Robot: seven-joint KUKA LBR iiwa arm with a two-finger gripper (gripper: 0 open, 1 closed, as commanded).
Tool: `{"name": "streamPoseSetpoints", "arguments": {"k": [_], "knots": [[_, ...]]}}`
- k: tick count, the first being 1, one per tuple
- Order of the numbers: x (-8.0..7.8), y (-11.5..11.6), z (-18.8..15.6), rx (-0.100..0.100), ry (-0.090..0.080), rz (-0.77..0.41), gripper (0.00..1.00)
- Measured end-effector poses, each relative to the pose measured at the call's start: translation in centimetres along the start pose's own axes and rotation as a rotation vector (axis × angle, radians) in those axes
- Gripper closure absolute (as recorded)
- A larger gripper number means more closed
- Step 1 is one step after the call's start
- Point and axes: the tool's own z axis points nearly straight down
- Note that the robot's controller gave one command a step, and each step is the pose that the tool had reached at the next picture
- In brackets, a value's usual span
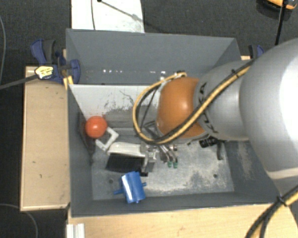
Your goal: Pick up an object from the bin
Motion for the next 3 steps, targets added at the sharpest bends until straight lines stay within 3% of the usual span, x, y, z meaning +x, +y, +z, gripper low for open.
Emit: {"name": "streamPoseSetpoints", "arguments": {"k": [1, 2, 3], "knots": [[0.0, 0.0, 0.0, 0.0, 0.0, -0.001, 1.0], [0.4, -0.2, -2.1, -0.001, -0.001, 0.0, 1.0], [-0.1, 0.3, -4.9, 0.0, 0.0, 0.142, 1.0]]}}
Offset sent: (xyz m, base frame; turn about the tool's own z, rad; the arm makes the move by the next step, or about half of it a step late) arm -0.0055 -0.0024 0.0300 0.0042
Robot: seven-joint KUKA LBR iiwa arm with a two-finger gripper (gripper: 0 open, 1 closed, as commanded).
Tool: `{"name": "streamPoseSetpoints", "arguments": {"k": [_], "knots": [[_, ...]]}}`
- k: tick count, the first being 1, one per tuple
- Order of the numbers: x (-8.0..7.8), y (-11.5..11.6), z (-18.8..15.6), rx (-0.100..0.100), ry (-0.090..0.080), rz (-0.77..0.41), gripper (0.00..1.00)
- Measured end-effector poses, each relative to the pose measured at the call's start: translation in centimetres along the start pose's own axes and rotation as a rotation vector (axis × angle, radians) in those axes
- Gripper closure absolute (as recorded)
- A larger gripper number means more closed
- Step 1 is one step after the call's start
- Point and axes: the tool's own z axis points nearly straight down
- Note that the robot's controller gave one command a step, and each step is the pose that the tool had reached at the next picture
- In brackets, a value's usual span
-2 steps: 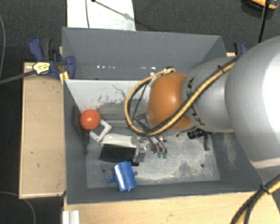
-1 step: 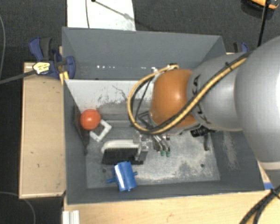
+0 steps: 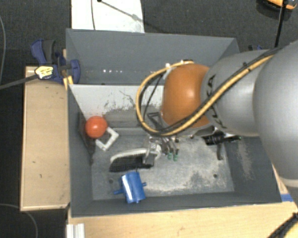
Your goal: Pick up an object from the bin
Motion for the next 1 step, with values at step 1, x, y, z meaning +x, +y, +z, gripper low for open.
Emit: {"name": "streamPoseSetpoints", "arguments": {"k": [1], "knots": [[-1.78, -1.32, 2.0, -0.005, -0.009, 0.021, 1.0]]}}
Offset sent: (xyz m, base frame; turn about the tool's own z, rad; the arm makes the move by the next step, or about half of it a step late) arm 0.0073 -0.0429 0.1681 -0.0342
